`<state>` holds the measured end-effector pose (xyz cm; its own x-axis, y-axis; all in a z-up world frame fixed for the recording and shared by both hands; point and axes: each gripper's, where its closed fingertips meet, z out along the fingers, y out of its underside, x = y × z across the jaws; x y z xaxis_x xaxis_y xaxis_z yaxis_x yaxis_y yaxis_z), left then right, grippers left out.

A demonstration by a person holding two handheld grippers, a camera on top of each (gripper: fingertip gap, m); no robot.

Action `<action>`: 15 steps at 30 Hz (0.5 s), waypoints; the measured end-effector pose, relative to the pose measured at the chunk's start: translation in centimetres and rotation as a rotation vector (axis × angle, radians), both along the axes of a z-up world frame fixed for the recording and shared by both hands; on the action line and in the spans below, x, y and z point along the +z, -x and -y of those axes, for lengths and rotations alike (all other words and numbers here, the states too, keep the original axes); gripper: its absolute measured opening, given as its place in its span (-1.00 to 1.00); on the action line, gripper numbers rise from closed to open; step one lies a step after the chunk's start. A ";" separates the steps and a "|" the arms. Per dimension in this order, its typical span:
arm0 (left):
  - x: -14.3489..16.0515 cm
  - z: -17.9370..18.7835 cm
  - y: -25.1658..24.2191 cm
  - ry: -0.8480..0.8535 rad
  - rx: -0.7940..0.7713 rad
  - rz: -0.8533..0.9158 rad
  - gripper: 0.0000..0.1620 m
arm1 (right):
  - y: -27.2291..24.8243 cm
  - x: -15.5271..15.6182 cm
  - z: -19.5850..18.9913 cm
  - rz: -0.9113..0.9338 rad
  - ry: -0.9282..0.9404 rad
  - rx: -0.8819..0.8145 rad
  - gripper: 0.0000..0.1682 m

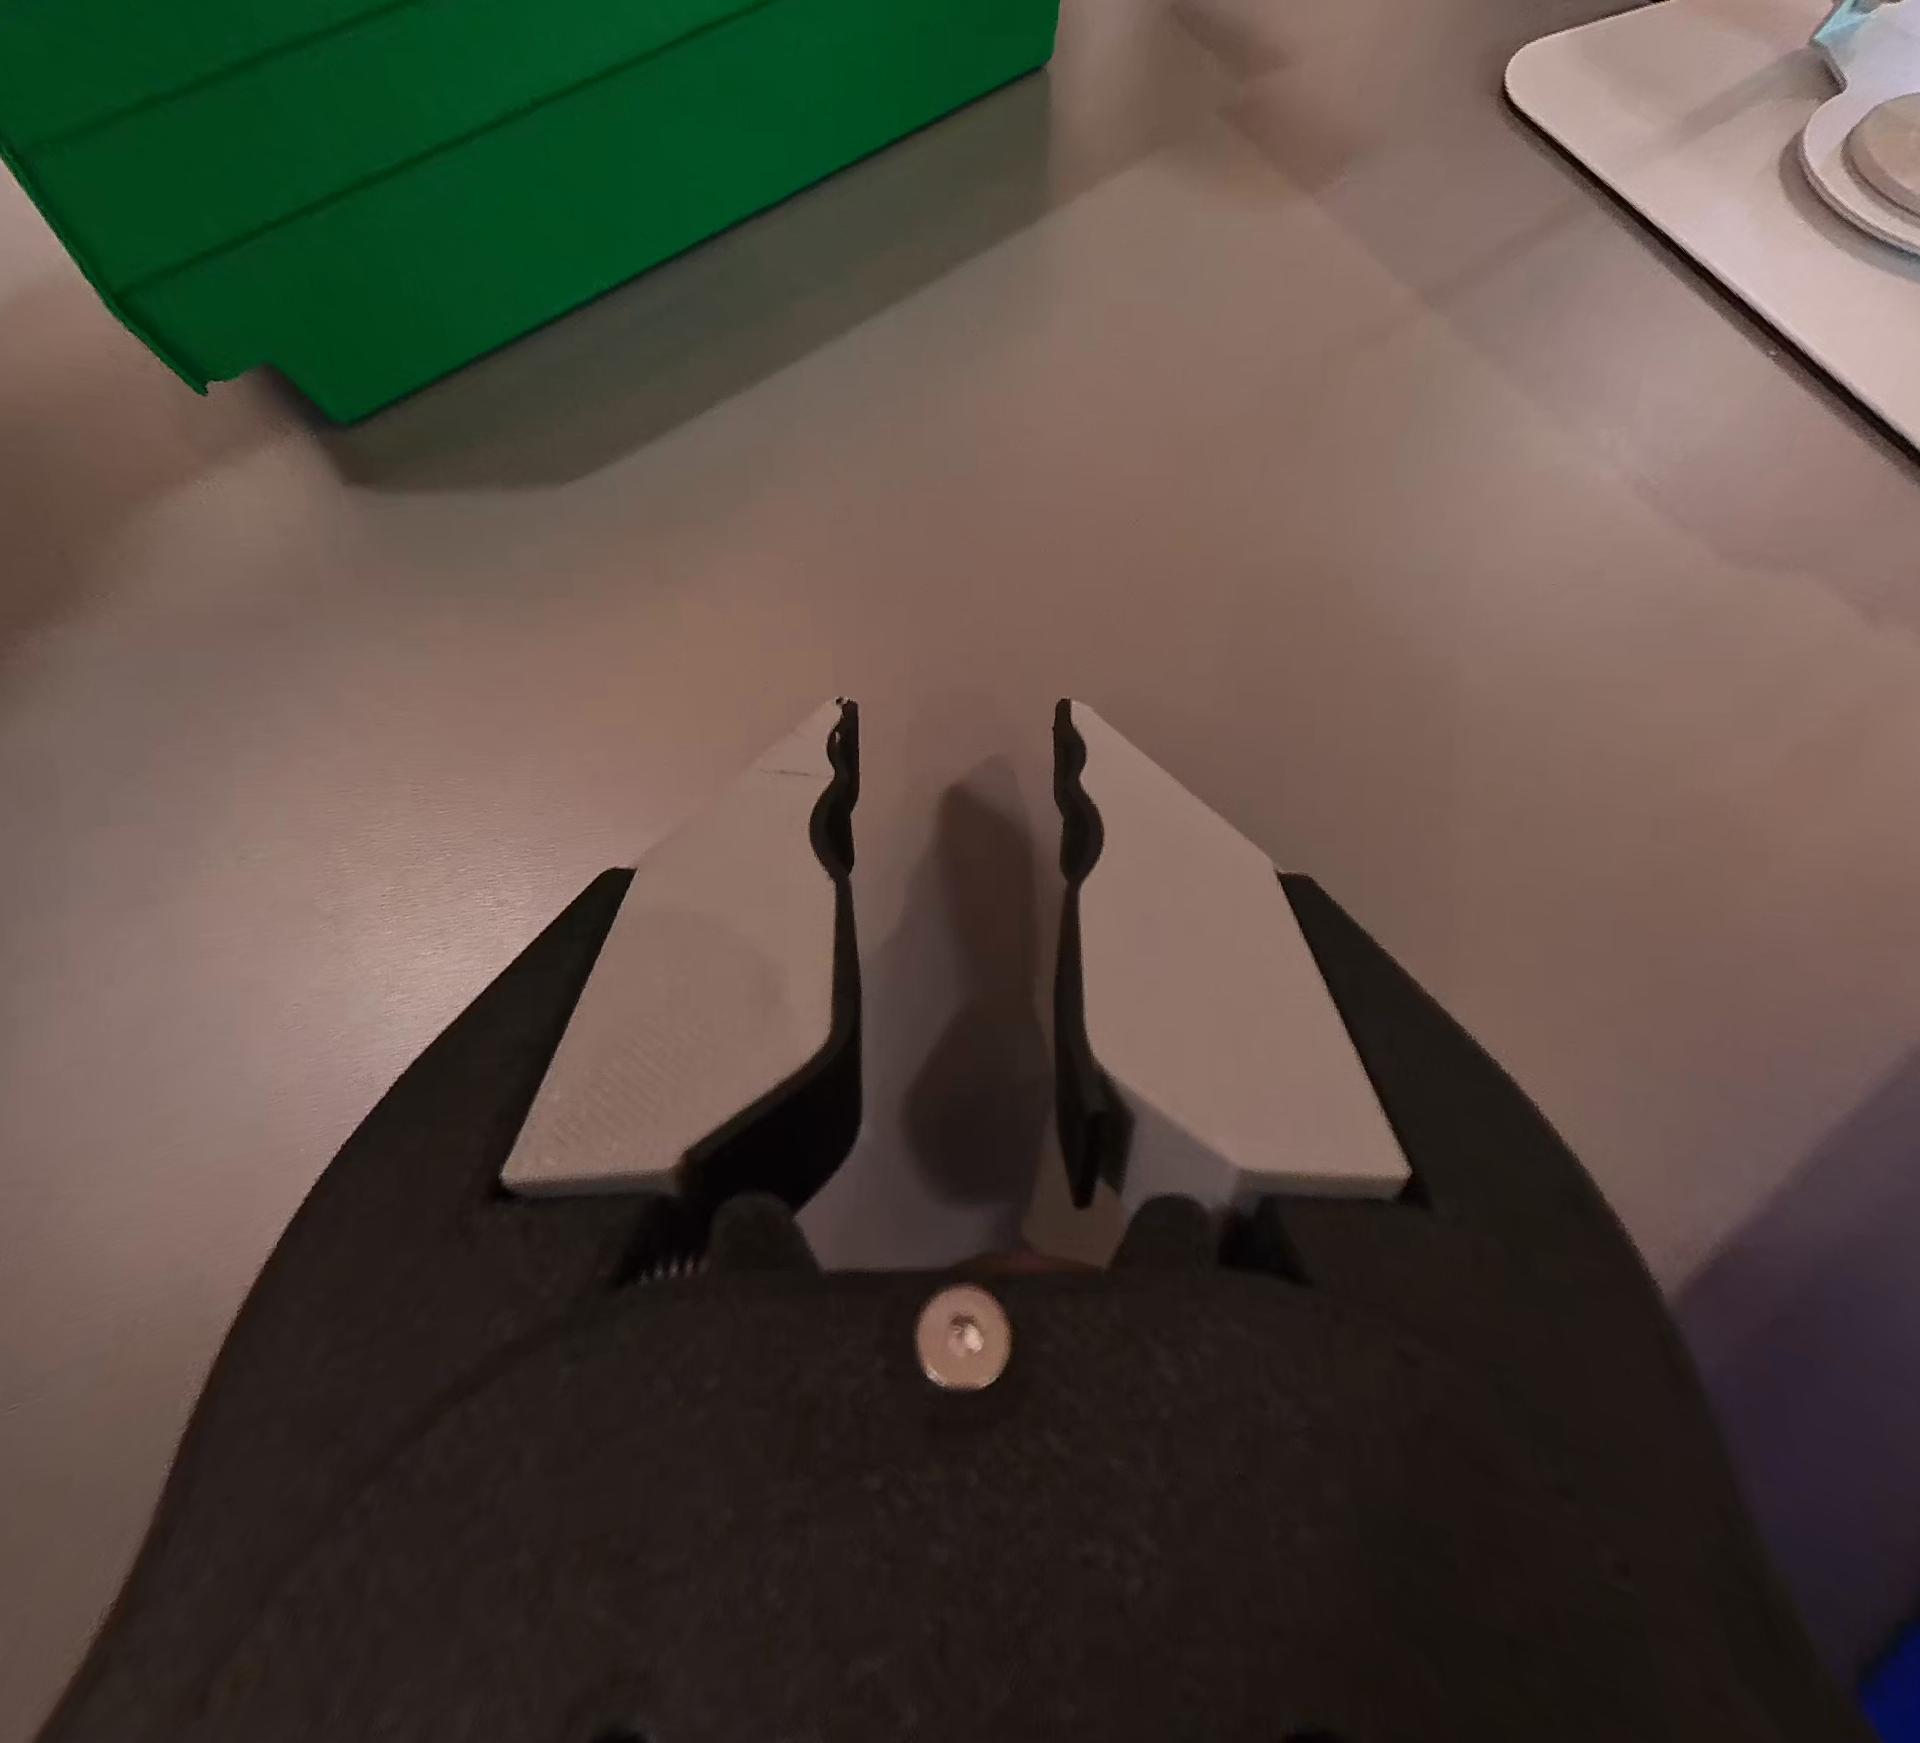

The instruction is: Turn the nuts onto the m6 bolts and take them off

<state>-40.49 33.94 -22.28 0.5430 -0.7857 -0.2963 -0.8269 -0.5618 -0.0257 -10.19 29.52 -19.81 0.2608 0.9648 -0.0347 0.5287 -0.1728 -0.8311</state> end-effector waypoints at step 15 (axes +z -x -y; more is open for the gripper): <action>21.8 6.9 -18.6 -0.750 0.123 1.069 -0.91 | 0.5 6.2 2.5 -0.330 0.091 0.129 -0.55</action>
